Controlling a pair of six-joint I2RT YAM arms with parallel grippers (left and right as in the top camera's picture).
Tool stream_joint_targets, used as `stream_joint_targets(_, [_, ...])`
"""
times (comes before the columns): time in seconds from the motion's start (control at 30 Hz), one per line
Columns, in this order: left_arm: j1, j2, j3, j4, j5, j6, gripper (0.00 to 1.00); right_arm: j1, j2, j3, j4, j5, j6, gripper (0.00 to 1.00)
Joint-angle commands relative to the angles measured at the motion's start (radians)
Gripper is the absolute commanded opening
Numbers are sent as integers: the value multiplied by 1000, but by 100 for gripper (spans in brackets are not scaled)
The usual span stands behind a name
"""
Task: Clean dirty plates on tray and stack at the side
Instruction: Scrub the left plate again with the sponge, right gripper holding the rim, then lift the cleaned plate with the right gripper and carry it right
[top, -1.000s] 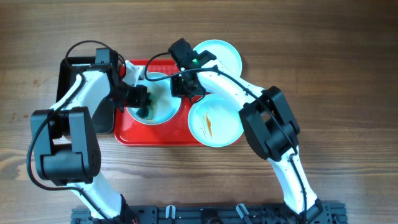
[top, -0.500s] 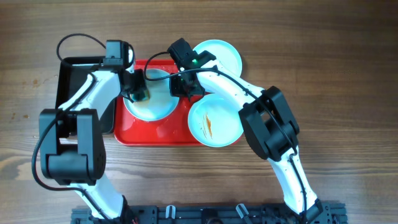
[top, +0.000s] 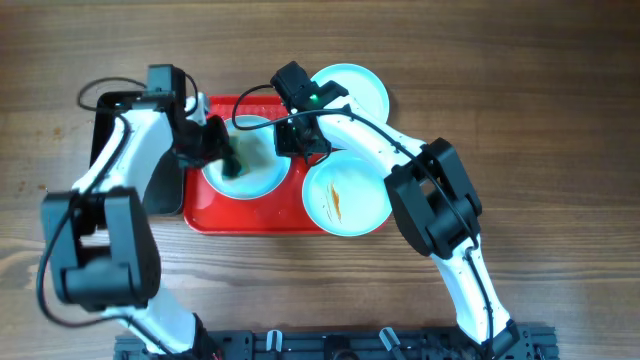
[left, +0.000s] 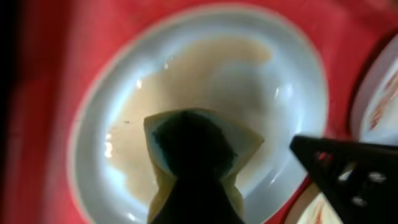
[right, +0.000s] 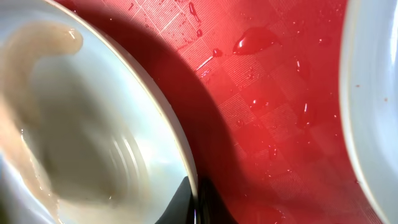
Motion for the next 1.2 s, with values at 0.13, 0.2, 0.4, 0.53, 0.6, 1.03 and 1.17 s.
stream_joint_targets(0.13, [4, -123, 32, -5, -352, -139, 4, -1, 41, -20, 27, -1, 8, 11])
stream_joint_targets(0.2, [5, -123, 32, -2, -436, -146, 4, -2, 63, -20, 37, -35, 9, 13])
stream_joint_targets(0.4, [5, -108, 32, 1, -478, -146, 4, -13, 53, -18, 1, -96, 0, 4])
stream_joint_targets(0.53, [5, -108, 32, 2, -478, -146, 4, -47, -86, -18, -93, 63, -67, 4])
stream_joint_targets(0.6, [5, -108, 32, 10, -478, -146, 4, -48, -186, -18, -126, 214, -108, 4])
stream_joint_targets(1.03, [10, -107, 32, 62, -436, -146, 4, 160, -349, -18, -143, 1152, -121, 4])
stream_joint_targets(1.17, [54, -106, 32, 63, -346, -146, 4, 300, -349, -18, -148, 1484, -91, 4])
